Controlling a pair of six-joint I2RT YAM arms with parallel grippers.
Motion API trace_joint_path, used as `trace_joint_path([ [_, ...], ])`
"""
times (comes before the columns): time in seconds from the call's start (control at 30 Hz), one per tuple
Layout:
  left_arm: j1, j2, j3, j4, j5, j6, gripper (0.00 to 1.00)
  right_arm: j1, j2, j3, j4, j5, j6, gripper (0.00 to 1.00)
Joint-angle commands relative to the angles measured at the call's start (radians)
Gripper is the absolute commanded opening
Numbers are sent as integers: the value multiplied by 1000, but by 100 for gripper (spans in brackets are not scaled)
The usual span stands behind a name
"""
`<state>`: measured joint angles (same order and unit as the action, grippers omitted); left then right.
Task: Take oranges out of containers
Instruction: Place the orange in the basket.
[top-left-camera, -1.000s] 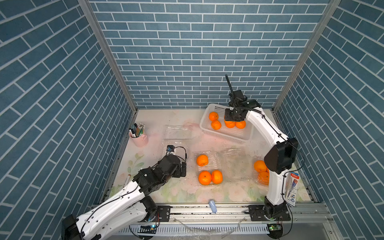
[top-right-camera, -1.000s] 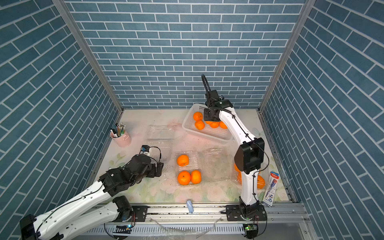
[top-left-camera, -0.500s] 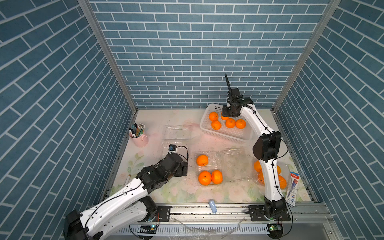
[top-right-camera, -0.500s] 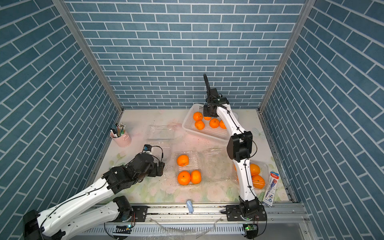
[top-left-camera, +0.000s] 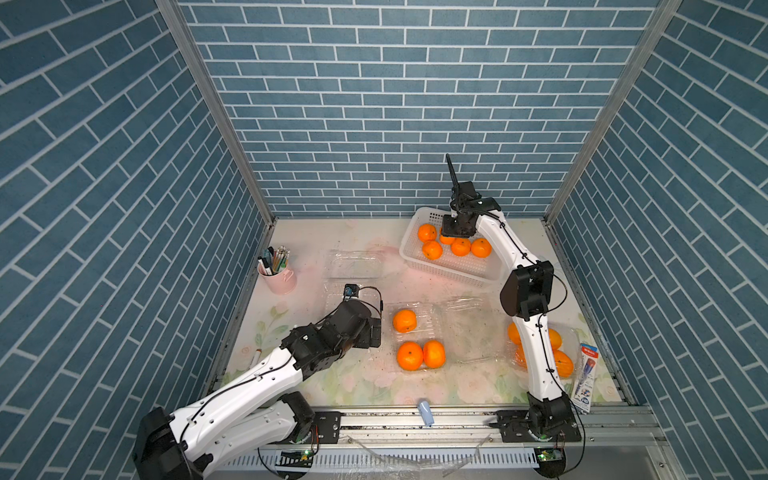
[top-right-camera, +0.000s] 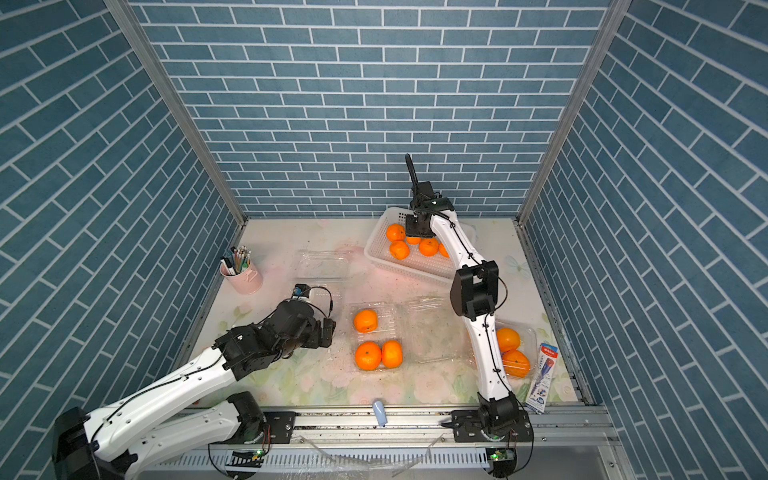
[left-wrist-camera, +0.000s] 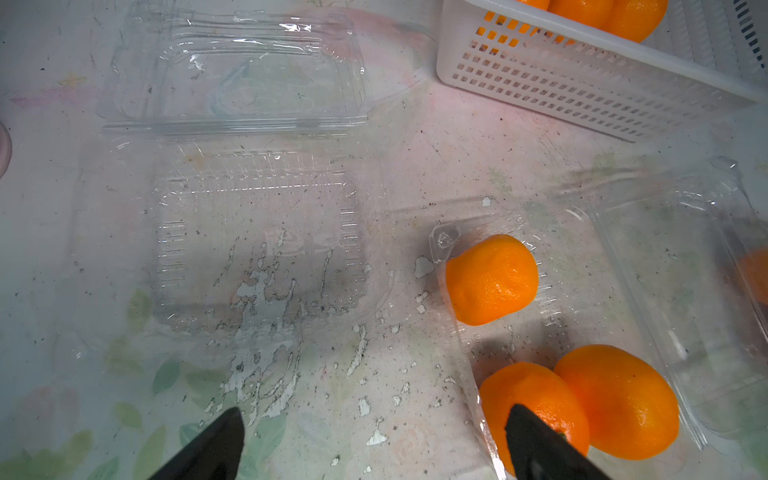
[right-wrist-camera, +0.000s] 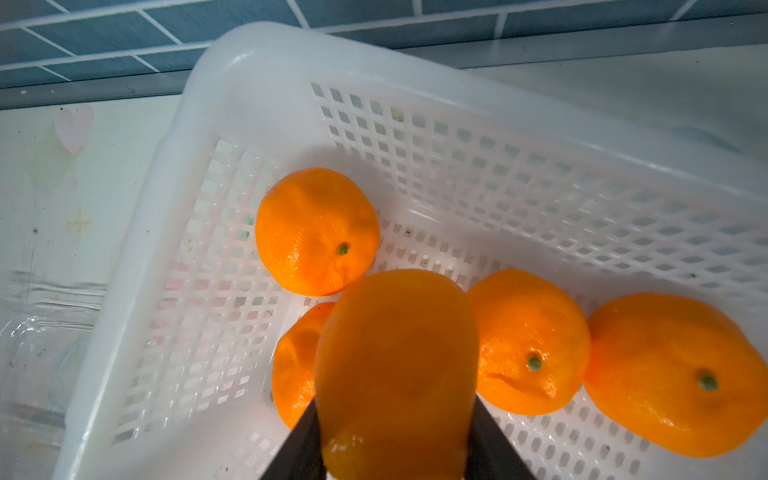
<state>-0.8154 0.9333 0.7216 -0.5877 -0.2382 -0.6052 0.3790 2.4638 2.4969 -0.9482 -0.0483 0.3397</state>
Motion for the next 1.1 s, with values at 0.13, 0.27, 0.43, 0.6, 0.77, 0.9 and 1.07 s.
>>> trace_joint_path([
  [0.13,5,22,30,16,8,17,99,-22,61,40,-1,9,-26,16],
  [0.27,5,38,36,21,13,18,99,-25,72,41,9,3,-27,18],
  [0.43,5,48,37,21,17,16,99,-25,74,42,17,9,-33,29],
  [0.6,5,44,32,16,16,10,99,-25,67,43,12,16,-41,50],
  [0.77,5,45,32,17,13,7,99,-25,48,46,-3,24,-44,59],
  [0.9,5,49,34,19,18,9,99,-26,32,46,-17,24,-37,63],
  [1.07,5,50,35,20,20,9,99,-26,-9,46,-51,22,-3,71],
])
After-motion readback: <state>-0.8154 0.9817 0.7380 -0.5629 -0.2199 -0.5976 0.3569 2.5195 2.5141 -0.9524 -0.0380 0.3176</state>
